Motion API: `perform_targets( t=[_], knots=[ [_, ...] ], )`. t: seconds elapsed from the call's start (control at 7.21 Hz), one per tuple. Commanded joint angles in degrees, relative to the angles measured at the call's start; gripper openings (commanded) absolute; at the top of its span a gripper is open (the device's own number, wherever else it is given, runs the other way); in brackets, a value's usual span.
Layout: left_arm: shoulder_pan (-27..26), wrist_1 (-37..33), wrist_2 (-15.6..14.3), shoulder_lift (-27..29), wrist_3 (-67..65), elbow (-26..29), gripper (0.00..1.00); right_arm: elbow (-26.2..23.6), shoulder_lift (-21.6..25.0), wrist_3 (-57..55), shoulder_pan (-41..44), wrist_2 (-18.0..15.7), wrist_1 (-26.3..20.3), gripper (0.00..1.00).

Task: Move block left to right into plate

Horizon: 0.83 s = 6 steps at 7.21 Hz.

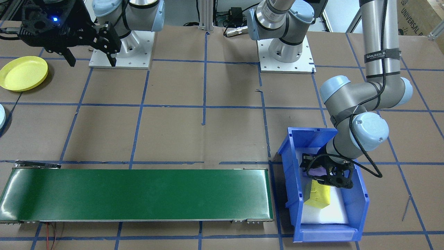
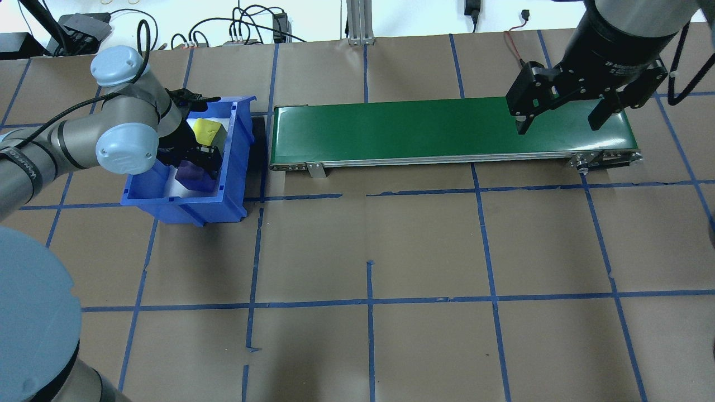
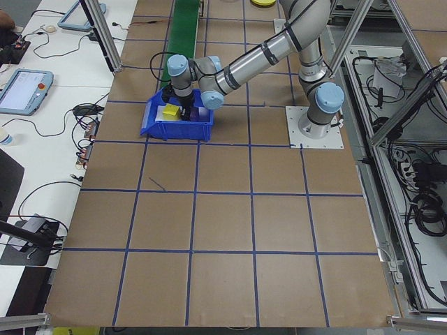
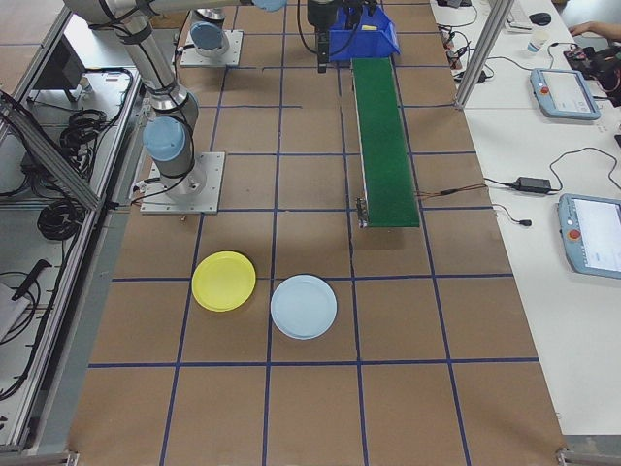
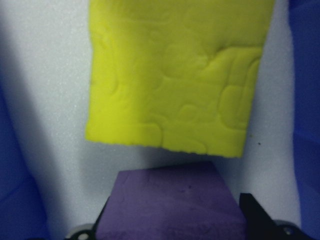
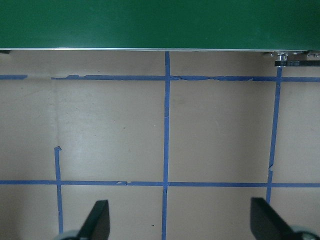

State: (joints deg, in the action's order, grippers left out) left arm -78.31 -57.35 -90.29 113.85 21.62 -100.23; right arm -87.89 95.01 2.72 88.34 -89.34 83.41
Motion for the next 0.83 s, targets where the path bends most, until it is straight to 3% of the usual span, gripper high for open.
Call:
perform_targets(
  t=[0.0, 0.28, 0.42, 0.69],
  knots=[
    [-0.6, -1.5, 0.4, -10.3, 0.3, 2.0, 0.48, 0.0, 0.0, 0.0, -0.4, 0.0, -0.1, 1.00],
    [-3.4, -7.5, 2.5, -15.6, -0.4, 5.6, 0.48, 0.0, 0.0, 0.0, -0.4, 0.0, -0.1, 1.00],
    [-5.4, -6.5, 5.7, -15.7, -3.7, 6.2, 0.48, -0.1, 0.0, 0.0, -0.4, 0.0, -0.1, 1.00],
    [-10.3, 0.0, 8.5, -13.4, -10.7, 4.6, 0.48, -0.1, 0.0, 0.0, -0.4, -0.1, -0.1, 1.00]
  ],
)
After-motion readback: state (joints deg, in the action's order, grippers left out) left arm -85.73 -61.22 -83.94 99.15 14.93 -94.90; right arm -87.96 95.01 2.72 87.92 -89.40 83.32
